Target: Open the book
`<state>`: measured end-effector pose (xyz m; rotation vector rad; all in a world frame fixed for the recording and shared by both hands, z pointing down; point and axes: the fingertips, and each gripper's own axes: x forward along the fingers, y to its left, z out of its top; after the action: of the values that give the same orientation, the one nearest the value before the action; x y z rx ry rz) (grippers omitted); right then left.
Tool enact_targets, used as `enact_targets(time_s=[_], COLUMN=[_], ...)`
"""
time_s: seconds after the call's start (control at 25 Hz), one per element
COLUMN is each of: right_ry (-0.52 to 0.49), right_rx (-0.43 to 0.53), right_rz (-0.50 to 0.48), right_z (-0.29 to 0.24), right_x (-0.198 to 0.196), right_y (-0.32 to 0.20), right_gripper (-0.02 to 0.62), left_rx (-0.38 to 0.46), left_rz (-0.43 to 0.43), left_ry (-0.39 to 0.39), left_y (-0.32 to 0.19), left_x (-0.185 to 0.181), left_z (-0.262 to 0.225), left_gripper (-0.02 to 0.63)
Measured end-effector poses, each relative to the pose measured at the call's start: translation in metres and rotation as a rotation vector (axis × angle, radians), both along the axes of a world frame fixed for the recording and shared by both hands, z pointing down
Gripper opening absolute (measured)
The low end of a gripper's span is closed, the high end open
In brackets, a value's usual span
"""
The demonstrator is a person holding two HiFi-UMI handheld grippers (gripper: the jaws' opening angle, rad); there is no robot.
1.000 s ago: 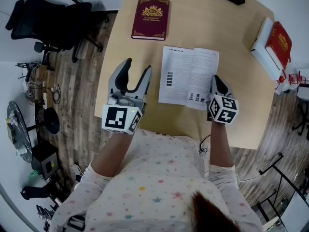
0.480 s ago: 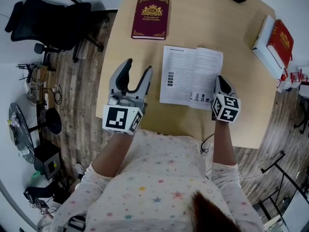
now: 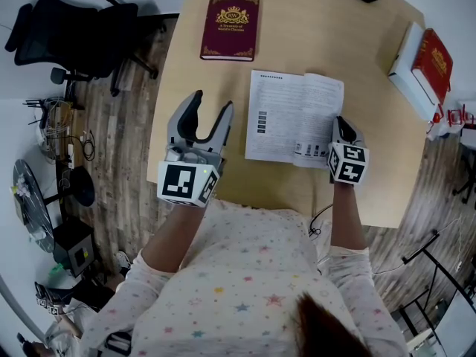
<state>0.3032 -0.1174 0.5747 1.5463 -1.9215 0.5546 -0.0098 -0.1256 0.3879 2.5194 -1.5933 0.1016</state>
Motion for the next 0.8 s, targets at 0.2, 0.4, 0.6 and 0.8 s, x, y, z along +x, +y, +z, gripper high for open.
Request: enact_targets(time_s=[0.2,0.4,0.6,0.8], right_ry=[0.04,0.064,0.091,0.12], right_rx=[-0.015,-0.026,-0.034,-0.041], right_rz=[0.015,0.048,0.063,0.069], right_z=[0.007,0.012,0.016,0.02], right_x=[0.014,0.038,0.054,0.066], right_y=[-0.001,-0.001,0.001,0.001], right_gripper=[0.012,0.011,0.009,0.008], left_rx=[-0.004,-0.01,-0.012,-0.013], left_rz=[0.005,0.009,0.008,0.006], left_ry=[0.0,-0.004,-0.009,-0.014], left_y=[-0.001,0.001,0.002,0.002], left_x=[0.003,0.004,0.004,0.006], left_z=[0.002,0.004,0.004,0.005], left_gripper=[0.241,0.241,0.241,0.241])
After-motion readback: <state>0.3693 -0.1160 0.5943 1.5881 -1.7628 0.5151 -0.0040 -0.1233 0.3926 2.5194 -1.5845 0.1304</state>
